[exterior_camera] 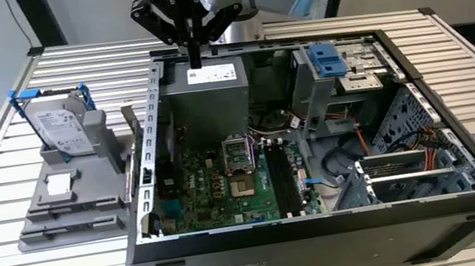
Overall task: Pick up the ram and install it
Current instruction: 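Reach for the ram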
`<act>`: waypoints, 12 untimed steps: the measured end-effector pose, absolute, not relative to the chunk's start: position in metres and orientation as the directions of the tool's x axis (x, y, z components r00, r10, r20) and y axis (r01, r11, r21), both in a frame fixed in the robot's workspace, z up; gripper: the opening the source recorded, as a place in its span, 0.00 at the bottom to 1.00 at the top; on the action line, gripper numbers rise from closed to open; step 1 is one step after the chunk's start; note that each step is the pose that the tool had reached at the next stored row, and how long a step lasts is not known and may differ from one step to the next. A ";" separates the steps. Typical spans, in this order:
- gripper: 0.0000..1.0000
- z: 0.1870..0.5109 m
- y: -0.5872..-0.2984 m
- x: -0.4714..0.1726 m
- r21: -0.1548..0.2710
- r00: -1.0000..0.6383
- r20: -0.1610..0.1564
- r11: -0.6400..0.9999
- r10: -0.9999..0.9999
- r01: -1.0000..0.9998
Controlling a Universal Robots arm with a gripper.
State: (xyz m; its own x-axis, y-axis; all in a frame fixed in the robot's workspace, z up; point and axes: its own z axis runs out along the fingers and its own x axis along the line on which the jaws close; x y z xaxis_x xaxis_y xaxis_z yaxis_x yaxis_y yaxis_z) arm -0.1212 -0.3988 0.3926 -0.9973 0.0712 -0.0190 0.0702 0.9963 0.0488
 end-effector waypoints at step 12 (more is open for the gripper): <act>0.00 0.393 -0.399 -0.121 0.049 -0.997 -0.019 0.996 0.071 0.070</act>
